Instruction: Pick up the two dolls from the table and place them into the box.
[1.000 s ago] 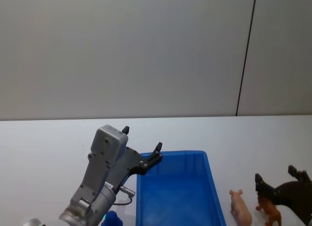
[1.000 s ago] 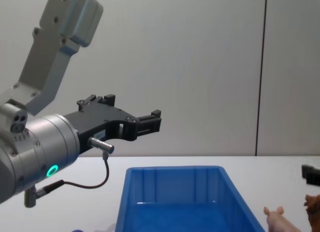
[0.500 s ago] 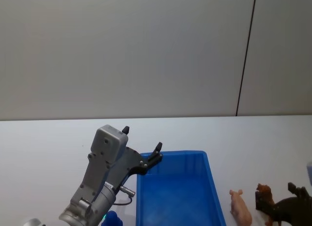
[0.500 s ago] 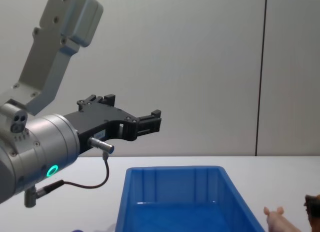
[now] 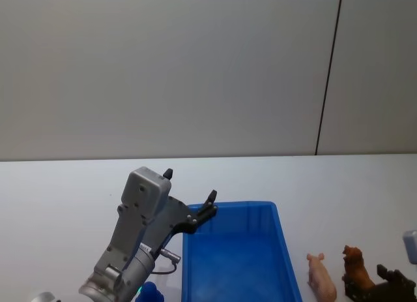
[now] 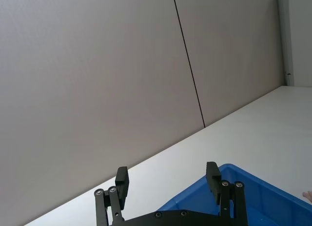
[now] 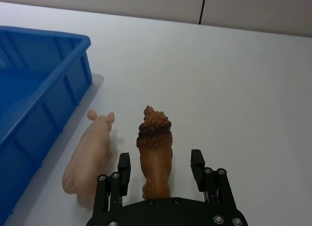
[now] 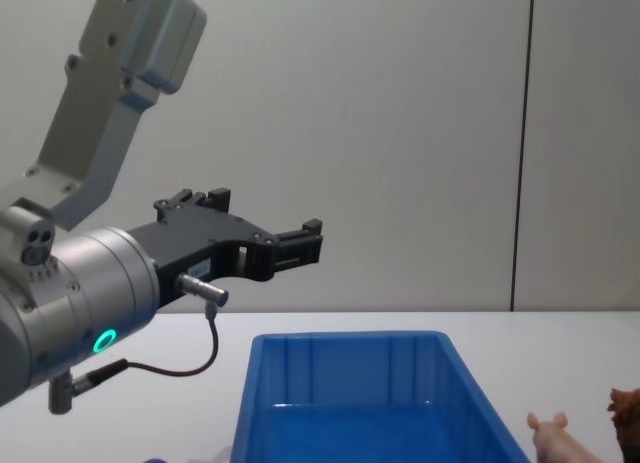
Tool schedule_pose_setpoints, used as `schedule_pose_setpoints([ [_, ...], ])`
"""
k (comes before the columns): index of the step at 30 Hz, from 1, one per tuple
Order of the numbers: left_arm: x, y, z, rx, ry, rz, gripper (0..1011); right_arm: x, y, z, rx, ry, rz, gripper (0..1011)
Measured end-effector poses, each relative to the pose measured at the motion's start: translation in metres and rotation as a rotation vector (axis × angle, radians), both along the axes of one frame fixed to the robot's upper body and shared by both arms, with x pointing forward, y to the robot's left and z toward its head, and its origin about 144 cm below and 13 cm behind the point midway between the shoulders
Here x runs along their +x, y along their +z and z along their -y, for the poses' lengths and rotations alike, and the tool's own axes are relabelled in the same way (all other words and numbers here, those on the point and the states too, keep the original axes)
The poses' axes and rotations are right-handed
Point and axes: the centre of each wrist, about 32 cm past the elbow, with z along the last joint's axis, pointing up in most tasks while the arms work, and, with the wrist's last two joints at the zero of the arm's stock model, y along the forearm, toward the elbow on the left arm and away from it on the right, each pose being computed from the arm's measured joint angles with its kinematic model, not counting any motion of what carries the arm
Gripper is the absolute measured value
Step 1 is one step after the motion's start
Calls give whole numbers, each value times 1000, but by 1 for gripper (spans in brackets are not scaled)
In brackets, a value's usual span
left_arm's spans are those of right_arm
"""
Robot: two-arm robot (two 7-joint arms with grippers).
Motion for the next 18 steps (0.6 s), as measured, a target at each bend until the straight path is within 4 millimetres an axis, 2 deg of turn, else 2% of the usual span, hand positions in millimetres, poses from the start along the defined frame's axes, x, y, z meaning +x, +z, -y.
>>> schedule_pose_setpoints([
  [1,0,0,0,0,0,0,1001,0,0,0,0,0,0,780],
  [3,0,0,0,0,0,0,1001,0,-2,0,1,-2,-12,679],
  [6,0,0,0,0,0,0,1001,0,-5,0,5,-4,-26,619],
  [7,0,0,0,0,0,0,1001,0,-6,0,7,-5,-31,559],
  [12,0,0,0,0,0,0,1001,0,-8,0,13,-4,-40,419],
  [13,0,0,0,0,0,0,1001,0,-8,0,14,-4,-40,359],
  [18,0,0,0,0,0,0,1001,0,-6,-1,16,1,-25,313],
])
